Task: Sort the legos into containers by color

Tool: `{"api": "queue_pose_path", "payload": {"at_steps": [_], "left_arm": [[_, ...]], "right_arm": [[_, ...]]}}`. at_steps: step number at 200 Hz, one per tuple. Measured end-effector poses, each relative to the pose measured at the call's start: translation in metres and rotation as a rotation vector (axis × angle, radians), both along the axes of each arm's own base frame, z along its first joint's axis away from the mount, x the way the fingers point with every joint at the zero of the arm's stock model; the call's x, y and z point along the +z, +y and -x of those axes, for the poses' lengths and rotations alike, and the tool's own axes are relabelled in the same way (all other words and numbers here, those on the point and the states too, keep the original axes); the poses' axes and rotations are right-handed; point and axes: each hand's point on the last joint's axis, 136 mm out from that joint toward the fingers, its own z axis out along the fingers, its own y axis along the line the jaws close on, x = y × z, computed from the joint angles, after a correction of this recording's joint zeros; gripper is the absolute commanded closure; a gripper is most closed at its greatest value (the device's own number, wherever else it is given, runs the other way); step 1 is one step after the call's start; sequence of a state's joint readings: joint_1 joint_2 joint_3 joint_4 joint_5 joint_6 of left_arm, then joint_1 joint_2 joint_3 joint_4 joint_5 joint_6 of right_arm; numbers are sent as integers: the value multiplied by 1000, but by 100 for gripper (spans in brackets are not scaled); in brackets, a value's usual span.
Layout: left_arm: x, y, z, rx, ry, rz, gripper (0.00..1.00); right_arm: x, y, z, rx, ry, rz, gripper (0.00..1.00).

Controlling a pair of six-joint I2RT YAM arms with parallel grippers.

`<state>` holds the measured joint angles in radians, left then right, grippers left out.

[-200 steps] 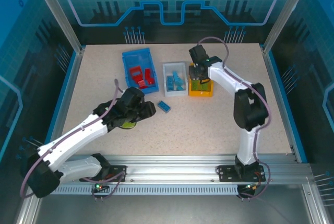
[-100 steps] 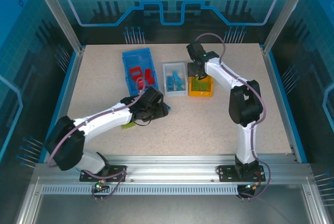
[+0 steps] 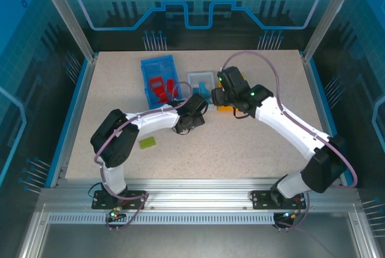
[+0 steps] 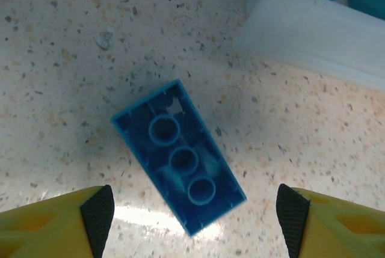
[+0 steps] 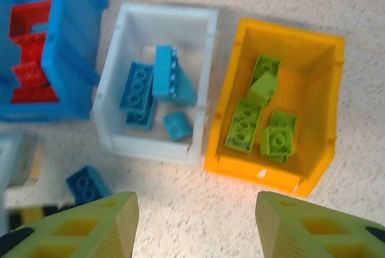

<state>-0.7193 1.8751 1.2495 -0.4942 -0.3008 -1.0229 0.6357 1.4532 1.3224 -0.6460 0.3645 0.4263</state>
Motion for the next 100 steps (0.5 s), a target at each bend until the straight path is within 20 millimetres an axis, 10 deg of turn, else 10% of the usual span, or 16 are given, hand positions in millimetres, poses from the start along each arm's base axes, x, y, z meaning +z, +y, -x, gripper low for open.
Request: {"api": "queue_pose_path", "payload": {"at_steps": [100], "left_arm": [[-22,9,-2,15,9,-93,73]], "right_arm": [[30,-20,46,-31,-68,-91,46]]}}
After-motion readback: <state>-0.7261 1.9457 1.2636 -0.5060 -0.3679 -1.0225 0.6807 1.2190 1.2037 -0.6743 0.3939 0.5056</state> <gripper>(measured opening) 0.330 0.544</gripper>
